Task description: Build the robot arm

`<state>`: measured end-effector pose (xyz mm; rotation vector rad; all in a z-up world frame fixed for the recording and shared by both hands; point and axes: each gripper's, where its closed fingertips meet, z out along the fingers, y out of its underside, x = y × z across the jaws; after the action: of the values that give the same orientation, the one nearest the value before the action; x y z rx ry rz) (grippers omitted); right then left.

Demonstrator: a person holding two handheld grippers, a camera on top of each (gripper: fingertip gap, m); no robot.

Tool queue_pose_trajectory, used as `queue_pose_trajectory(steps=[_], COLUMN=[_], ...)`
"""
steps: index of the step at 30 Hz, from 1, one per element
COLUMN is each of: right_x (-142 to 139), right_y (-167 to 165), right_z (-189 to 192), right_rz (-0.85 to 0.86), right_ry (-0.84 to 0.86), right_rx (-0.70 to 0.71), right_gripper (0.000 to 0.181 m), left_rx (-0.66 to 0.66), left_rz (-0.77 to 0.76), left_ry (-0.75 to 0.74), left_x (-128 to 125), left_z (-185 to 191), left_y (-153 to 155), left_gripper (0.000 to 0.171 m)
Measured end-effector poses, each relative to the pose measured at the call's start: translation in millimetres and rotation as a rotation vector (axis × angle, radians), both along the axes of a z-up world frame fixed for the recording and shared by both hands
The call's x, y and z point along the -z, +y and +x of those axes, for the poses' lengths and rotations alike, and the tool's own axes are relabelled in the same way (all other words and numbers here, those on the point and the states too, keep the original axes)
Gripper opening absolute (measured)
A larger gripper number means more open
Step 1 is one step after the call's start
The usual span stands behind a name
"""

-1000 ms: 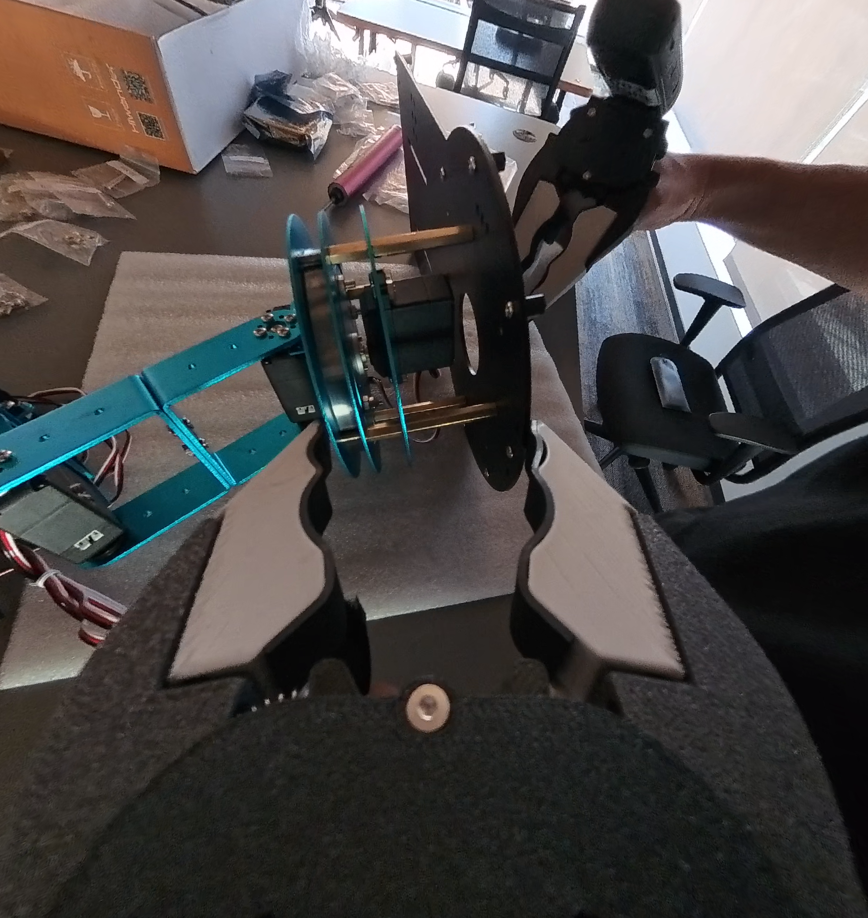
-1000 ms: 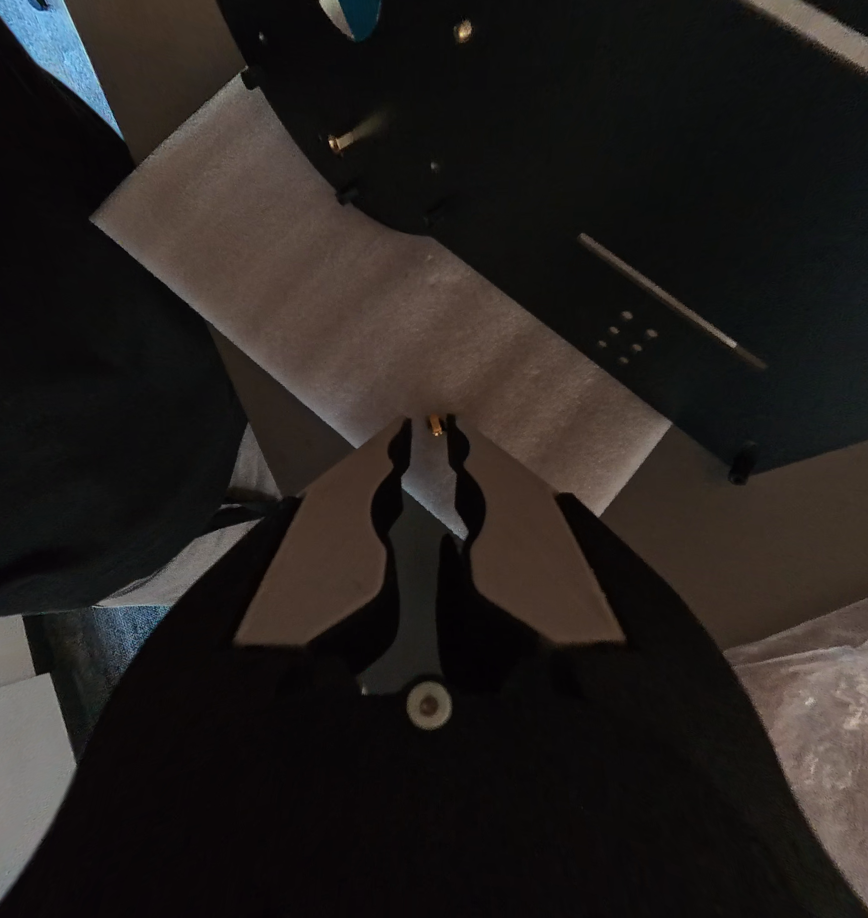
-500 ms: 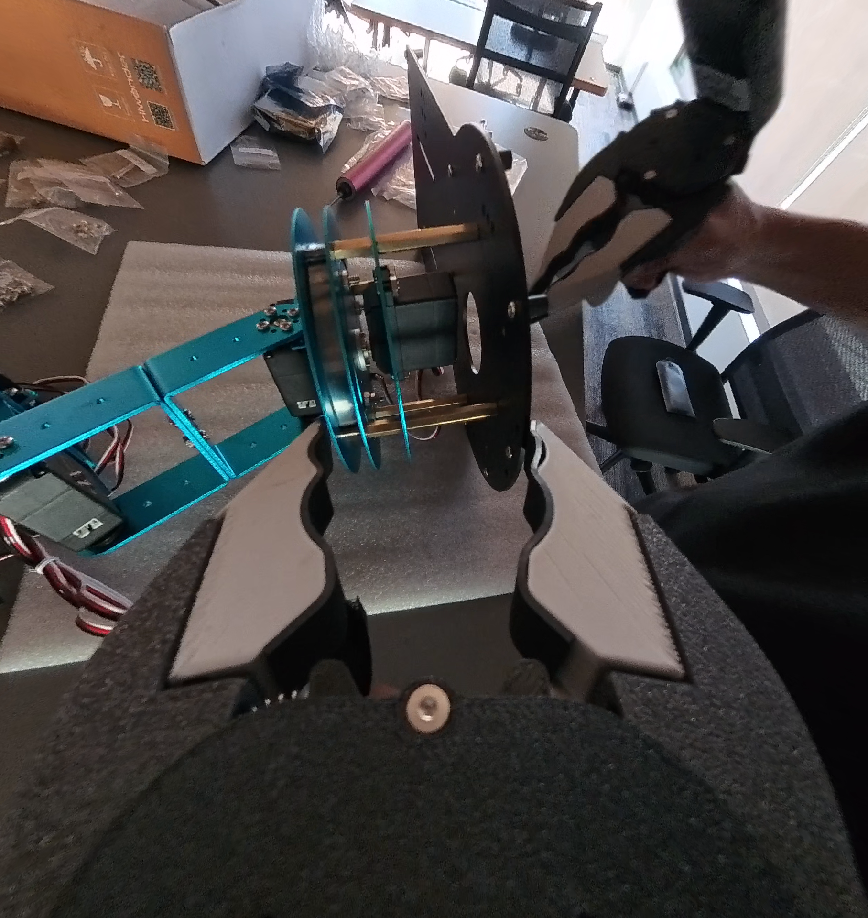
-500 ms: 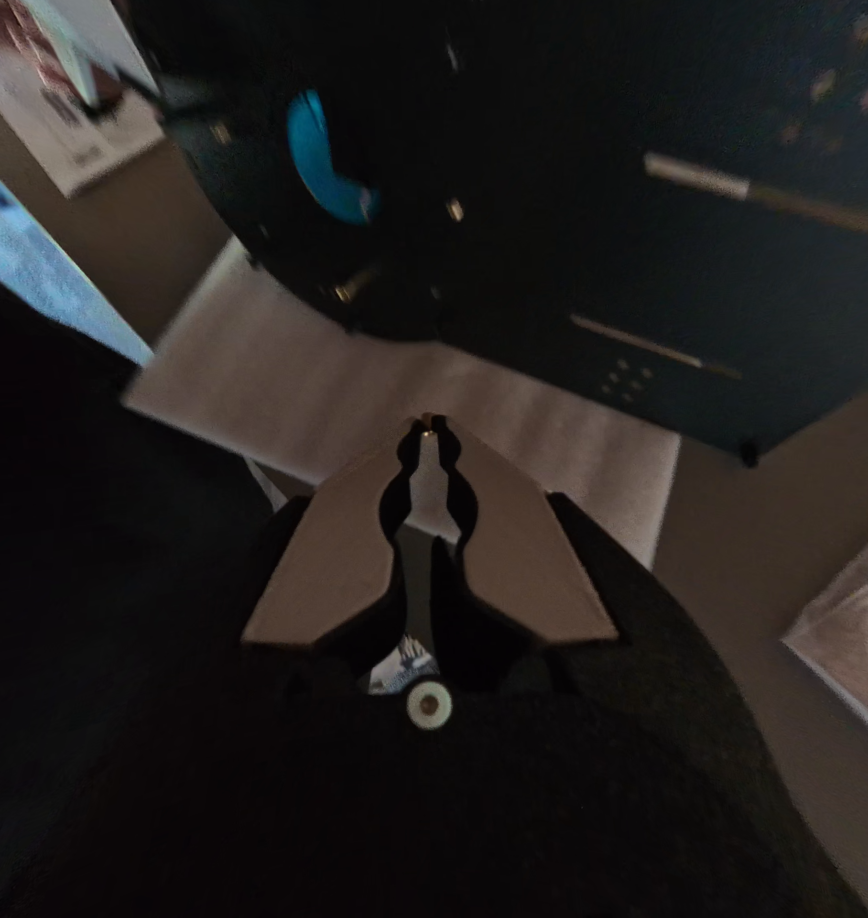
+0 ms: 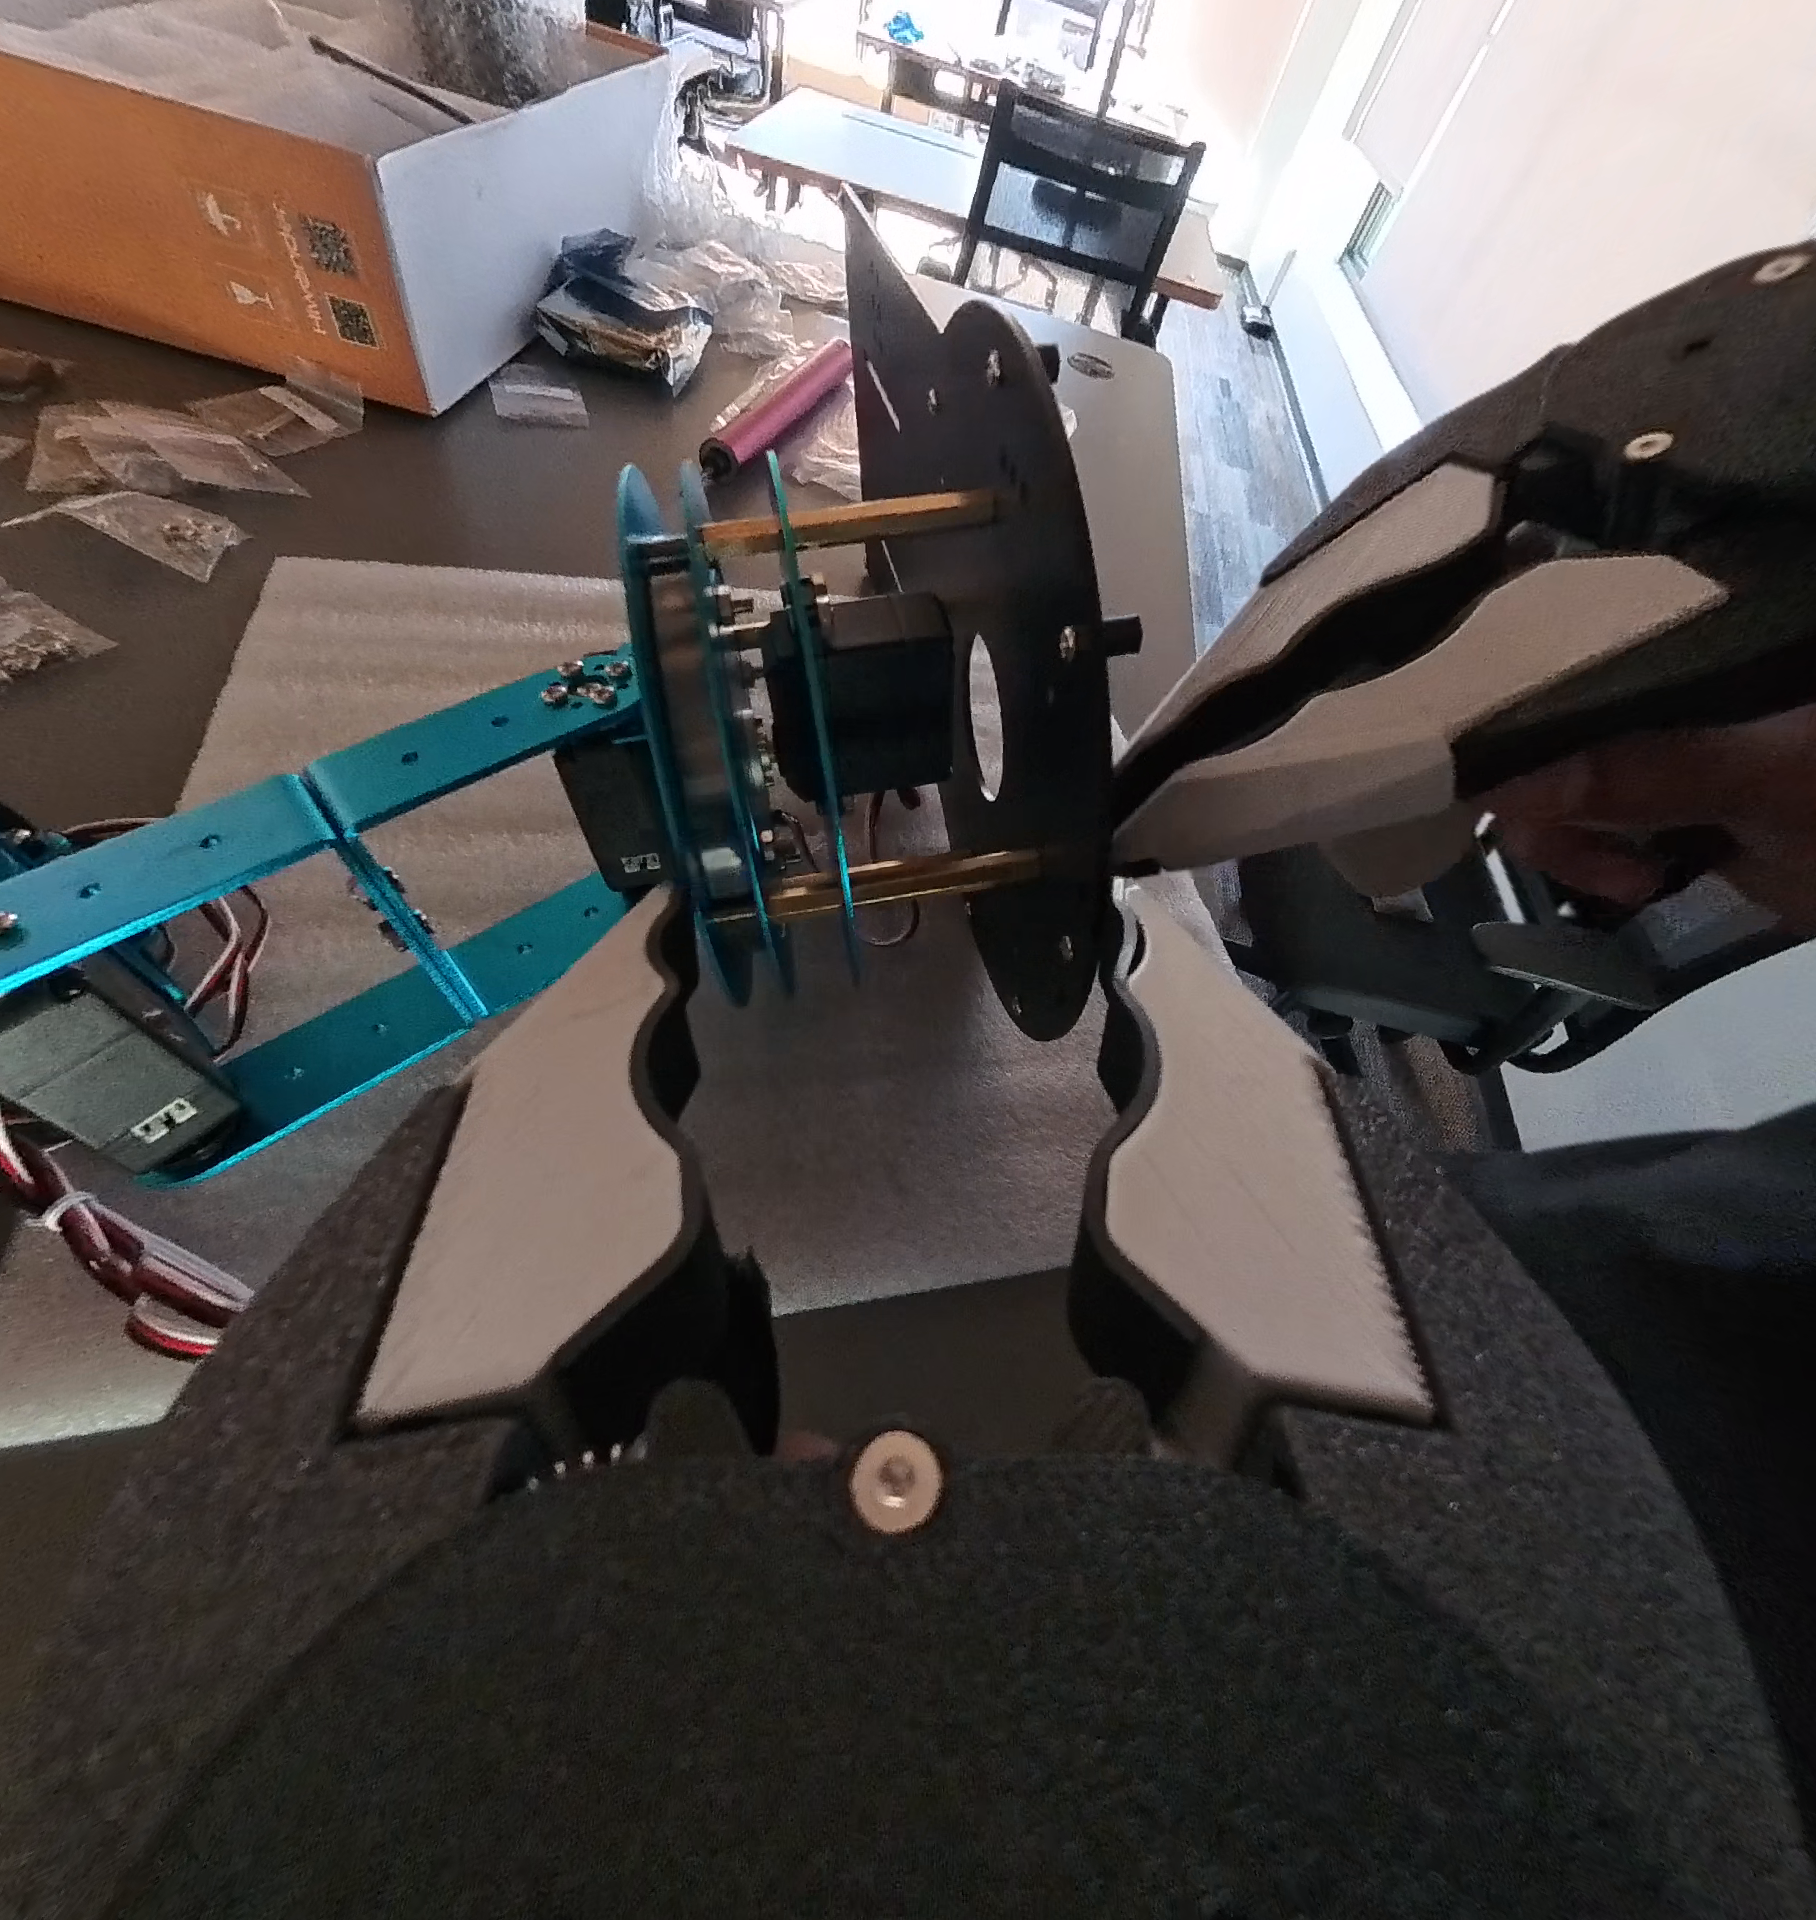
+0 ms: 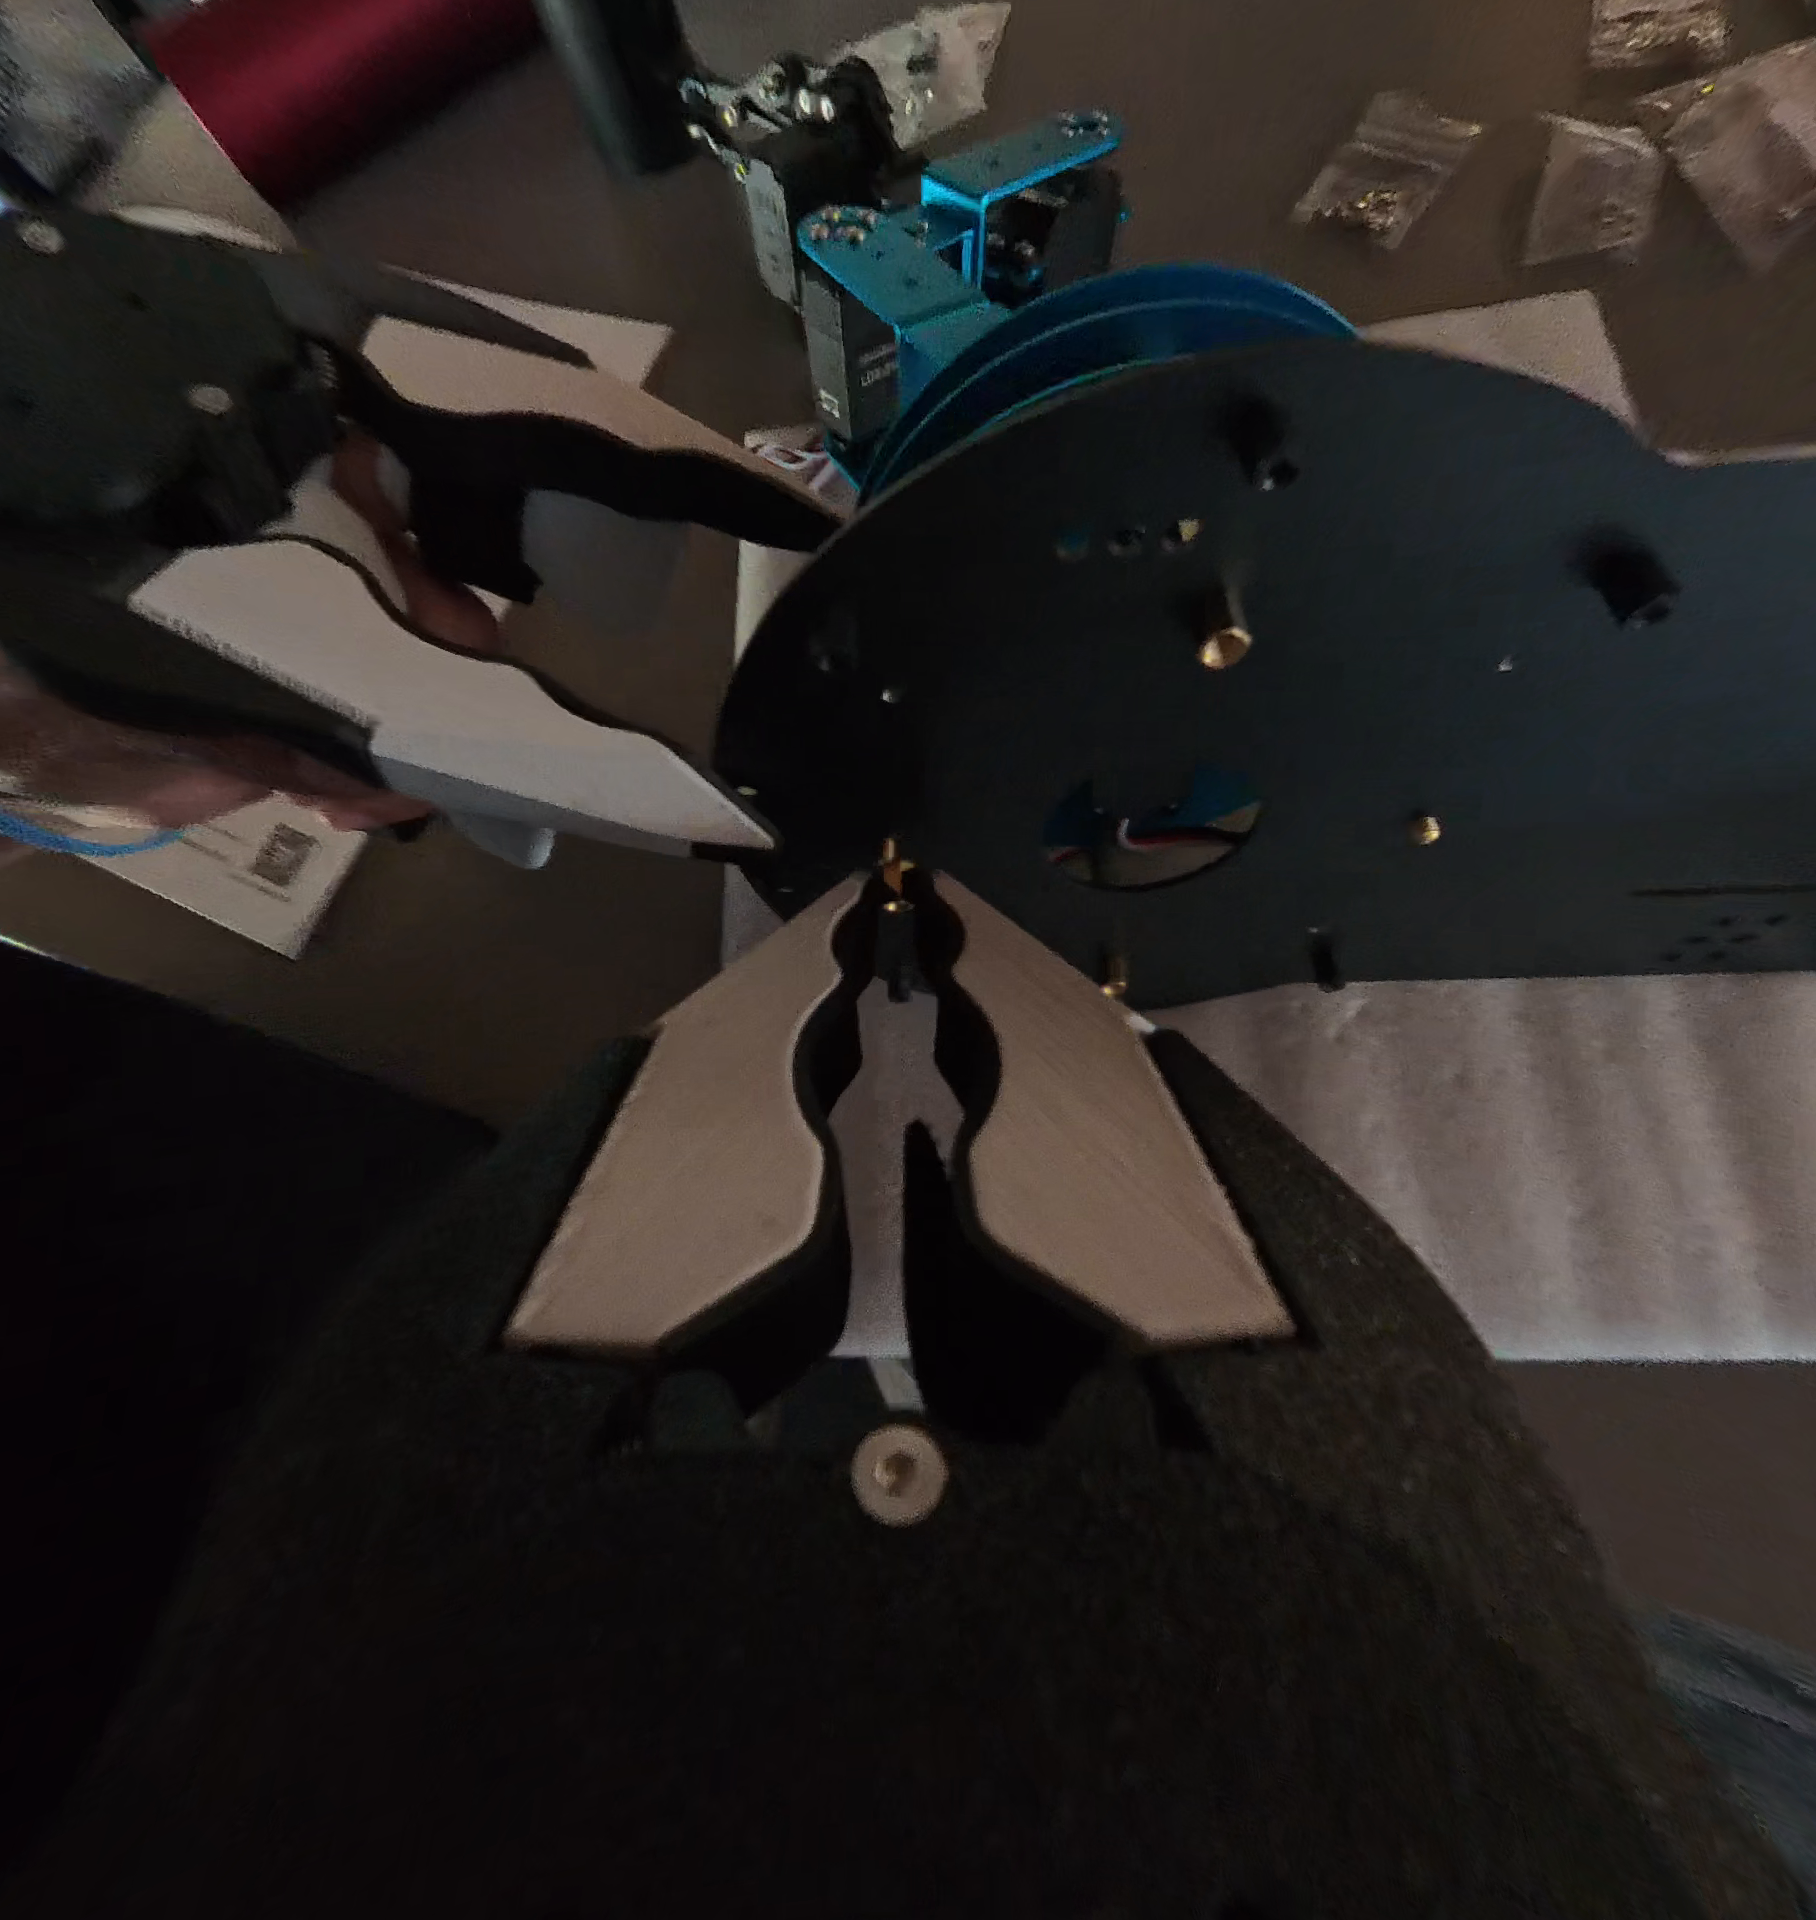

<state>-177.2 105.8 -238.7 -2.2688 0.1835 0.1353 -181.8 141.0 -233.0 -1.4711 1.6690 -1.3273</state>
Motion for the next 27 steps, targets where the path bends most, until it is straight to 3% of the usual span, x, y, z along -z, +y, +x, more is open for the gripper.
queue_pose_trajectory(steps=[21, 24, 27], right_x=[2.0, 1.8, 1.6], right_y=[2.4, 2.4, 2.4], right_z=[-1.1, -1.7, -2.9], right_rz=[-0.175, -0.188, -0.177], right_ry=[-0.244, -0.162, 0.061], right_rx=[-0.08, -0.08, -0.045], right_gripper=[0.005, 0.005, 0.005], left_rx=[-0.011, -0.011, -0.01], left_rz=[-0.018, -0.018, -0.018], left_ry=[-0.02, -0.021, -0.023], left_x=[-0.5, -0.5, -0.6], left_z=[0.2, 0.2, 0.2], left_y=[-0.4, -0.3, -0.2], left_gripper=[0.077, 0.077, 0.077])
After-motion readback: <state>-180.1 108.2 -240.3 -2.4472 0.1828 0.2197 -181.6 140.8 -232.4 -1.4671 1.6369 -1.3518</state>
